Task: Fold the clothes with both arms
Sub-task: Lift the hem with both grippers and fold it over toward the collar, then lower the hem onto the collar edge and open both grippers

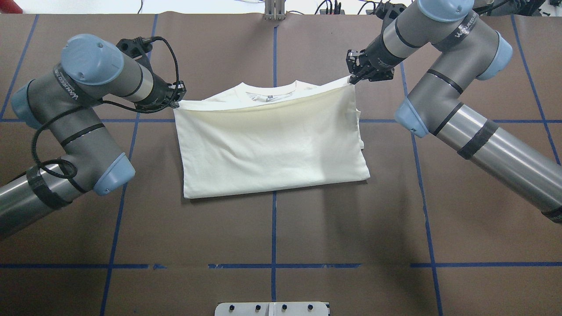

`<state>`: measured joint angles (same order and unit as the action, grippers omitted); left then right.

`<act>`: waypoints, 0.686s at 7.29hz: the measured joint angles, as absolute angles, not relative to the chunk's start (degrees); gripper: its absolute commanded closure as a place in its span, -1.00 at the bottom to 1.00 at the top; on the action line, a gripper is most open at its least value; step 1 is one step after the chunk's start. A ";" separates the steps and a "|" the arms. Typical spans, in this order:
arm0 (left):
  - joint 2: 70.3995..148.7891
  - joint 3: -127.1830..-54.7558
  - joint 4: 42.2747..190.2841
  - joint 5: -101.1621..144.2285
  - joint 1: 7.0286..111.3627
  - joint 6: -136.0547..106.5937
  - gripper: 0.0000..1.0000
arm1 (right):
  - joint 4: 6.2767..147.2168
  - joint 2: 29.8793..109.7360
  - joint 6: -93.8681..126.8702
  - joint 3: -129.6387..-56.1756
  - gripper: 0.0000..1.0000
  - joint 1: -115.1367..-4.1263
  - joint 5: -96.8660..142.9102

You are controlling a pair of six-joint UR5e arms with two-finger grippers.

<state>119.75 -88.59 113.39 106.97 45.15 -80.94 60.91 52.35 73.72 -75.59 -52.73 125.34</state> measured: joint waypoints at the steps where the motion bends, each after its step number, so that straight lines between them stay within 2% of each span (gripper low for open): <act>1: 120.59 -84.79 115.68 106.86 45.34 -80.89 1.00 | 60.91 52.06 73.53 -74.03 1.00 -53.00 125.26; 5: 122.78 -80.79 116.81 105.87 45.51 -81.12 1.00 | 60.93 51.18 73.39 -71.24 1.00 -53.10 123.20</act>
